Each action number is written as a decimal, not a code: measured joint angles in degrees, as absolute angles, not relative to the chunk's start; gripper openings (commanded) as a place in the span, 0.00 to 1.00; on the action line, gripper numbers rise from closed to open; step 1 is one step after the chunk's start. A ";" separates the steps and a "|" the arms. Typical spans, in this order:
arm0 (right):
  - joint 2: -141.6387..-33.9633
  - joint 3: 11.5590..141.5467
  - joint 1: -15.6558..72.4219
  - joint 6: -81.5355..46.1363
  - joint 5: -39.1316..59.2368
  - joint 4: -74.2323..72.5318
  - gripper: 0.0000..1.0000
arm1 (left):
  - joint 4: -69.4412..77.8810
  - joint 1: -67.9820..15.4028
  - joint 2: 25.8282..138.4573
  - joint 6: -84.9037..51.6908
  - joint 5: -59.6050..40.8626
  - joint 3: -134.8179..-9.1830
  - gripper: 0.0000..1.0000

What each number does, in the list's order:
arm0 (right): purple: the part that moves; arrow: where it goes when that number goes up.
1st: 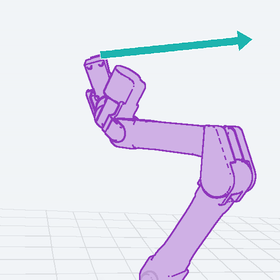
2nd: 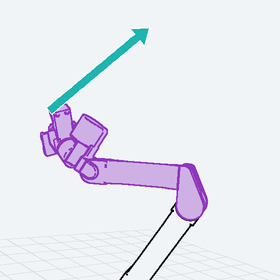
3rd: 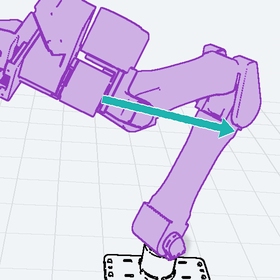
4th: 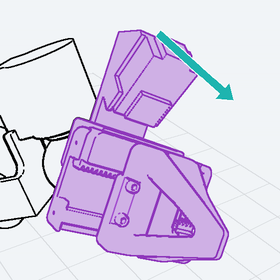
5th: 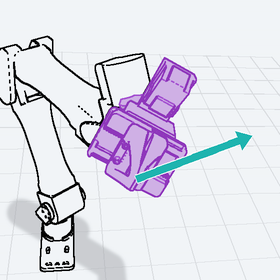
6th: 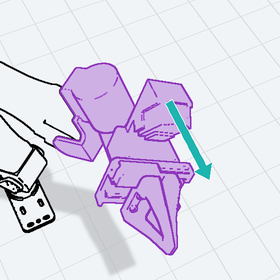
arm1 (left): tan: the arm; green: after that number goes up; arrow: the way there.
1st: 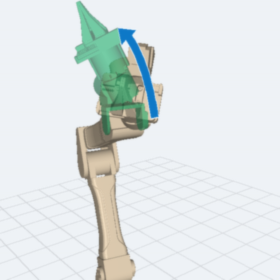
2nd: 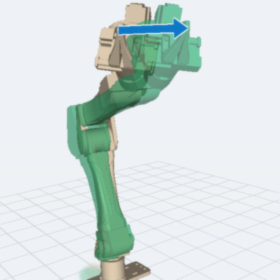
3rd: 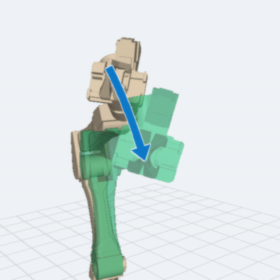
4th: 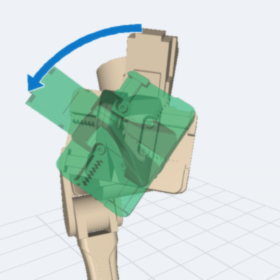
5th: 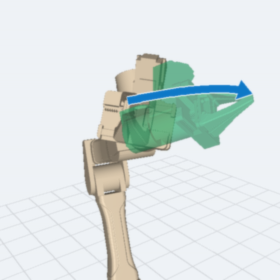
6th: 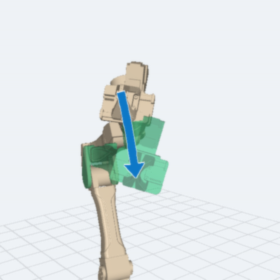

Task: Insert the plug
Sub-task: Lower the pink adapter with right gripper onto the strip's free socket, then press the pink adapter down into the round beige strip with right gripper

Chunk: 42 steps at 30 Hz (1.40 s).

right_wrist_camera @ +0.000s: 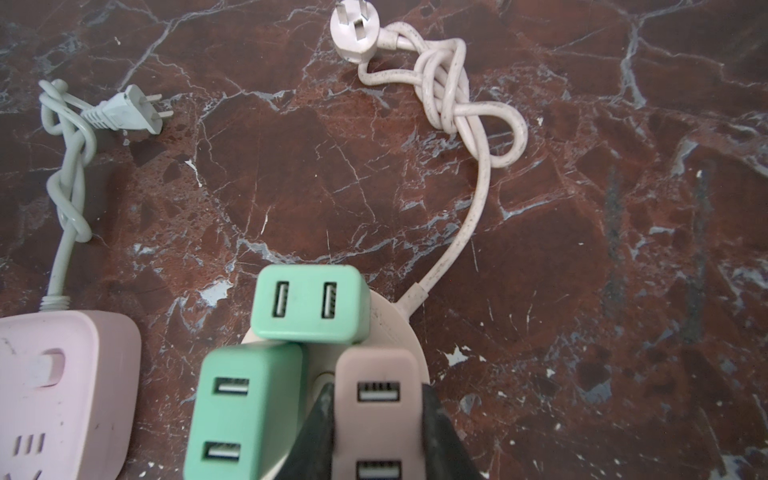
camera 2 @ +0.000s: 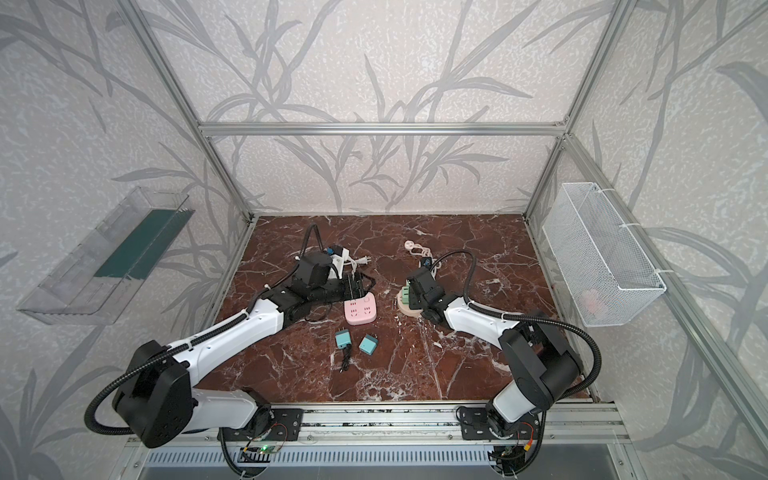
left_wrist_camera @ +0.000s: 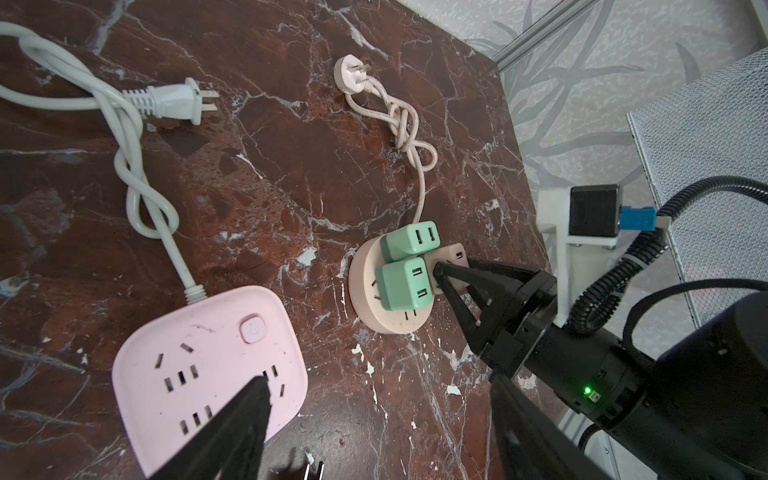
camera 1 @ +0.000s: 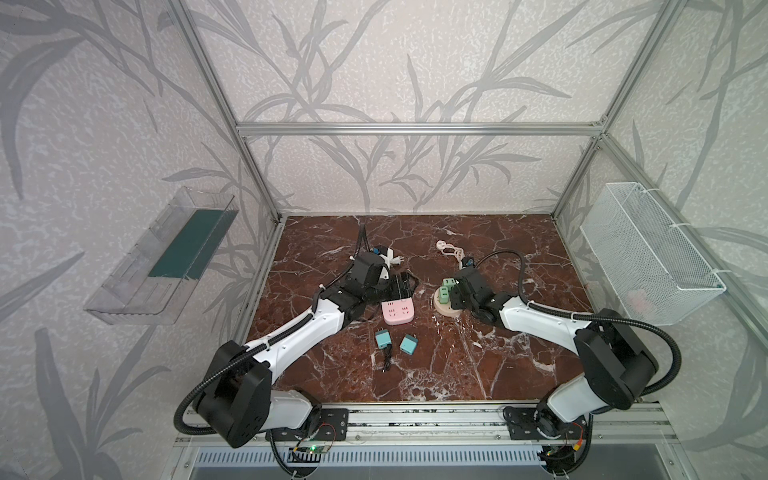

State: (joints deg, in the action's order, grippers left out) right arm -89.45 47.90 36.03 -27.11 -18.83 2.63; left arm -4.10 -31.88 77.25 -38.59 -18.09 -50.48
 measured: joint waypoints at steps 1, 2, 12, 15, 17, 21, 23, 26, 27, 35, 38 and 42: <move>-89.45 48.01 36.05 -26.92 -18.90 2.96 0.00 | -4.10 -31.88 77.25 -38.59 -18.09 -50.46 0.82; -89.45 48.10 36.05 -26.70 -18.98 3.27 0.00 | -4.03 -31.88 77.23 -38.59 -18.09 -50.46 0.82; -90.28 50.35 36.23 -26.13 -20.03 7.66 0.00 | -3.29 -31.88 78.72 -38.65 -18.61 -50.46 0.81; -90.35 50.52 36.27 -26.11 -20.10 8.14 0.00 | -3.25 -31.88 78.87 -38.72 -18.79 -50.46 0.81; -90.45 50.70 36.27 -26.11 -20.08 8.43 0.00 | -2.96 -31.90 78.87 -38.81 -18.83 -50.46 0.81; -91.50 52.12 36.12 -26.37 -19.77 10.28 0.00 | -2.92 -31.92 78.87 -39.07 -18.98 -50.46 0.81; -92.07 52.23 35.62 -26.70 -18.79 10.63 0.00 | -2.92 -31.99 78.83 -39.09 -18.96 -50.46 0.81; -92.05 52.23 34.83 -26.96 -17.39 10.61 0.00 | -2.94 -32.12 78.74 -39.07 -18.90 -50.46 0.81; -92.03 52.27 34.72 -26.96 -17.08 10.70 0.00 | -2.94 -32.18 78.72 -39.07 -18.87 -50.46 0.81; -92.31 52.99 34.50 -26.96 -16.43 12.01 0.00 | -2.94 -32.21 78.50 -39.07 -18.70 -50.46 0.81; -92.64 53.58 34.50 -26.96 -16.43 12.78 0.00 | -2.94 -32.21 78.39 -39.07 -18.52 -50.46 0.81; -93.06 54.33 34.48 -26.94 -16.34 14.09 0.00 | -2.94 -32.21 78.06 -39.05 -18.26 -50.46 0.81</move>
State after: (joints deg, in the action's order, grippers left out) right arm -93.06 54.33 34.48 -26.94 -16.34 14.09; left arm -2.94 -32.21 78.06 -39.05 -18.26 -50.46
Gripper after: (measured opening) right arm 0.289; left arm 0.814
